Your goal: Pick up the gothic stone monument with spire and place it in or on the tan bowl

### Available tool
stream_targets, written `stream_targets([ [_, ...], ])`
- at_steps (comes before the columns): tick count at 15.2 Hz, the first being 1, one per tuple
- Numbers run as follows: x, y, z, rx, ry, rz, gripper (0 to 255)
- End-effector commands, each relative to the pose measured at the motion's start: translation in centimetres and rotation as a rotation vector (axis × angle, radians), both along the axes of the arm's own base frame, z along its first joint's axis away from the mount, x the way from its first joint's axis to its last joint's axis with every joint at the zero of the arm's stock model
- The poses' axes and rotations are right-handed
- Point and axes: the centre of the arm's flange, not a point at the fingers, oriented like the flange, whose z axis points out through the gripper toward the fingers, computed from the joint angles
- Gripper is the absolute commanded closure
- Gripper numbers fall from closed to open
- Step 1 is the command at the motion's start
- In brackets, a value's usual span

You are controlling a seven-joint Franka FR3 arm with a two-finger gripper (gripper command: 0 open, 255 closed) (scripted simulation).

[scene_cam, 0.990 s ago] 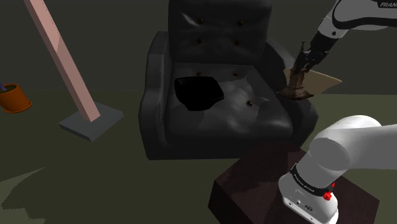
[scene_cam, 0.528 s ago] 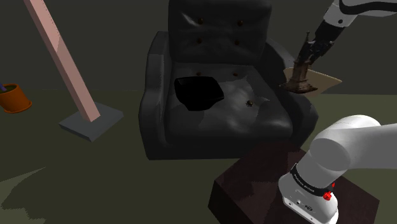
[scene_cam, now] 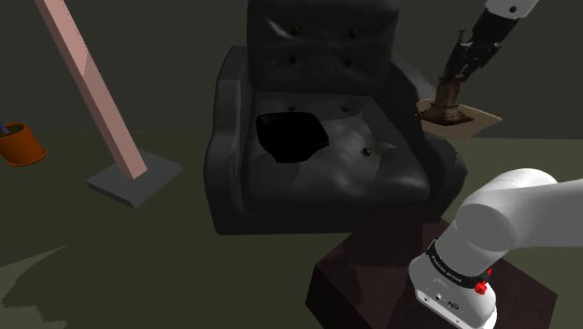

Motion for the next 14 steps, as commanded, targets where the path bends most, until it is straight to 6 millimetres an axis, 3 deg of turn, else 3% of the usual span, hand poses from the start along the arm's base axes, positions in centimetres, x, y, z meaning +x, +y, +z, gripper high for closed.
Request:
stream_targets([
  [1, 0.0, 0.1, 1.0, 0.000, -0.001, 0.000, 255],
  [14, 0.0, 0.1, 7.9, 0.000, -0.001, 0.000, 255],
])
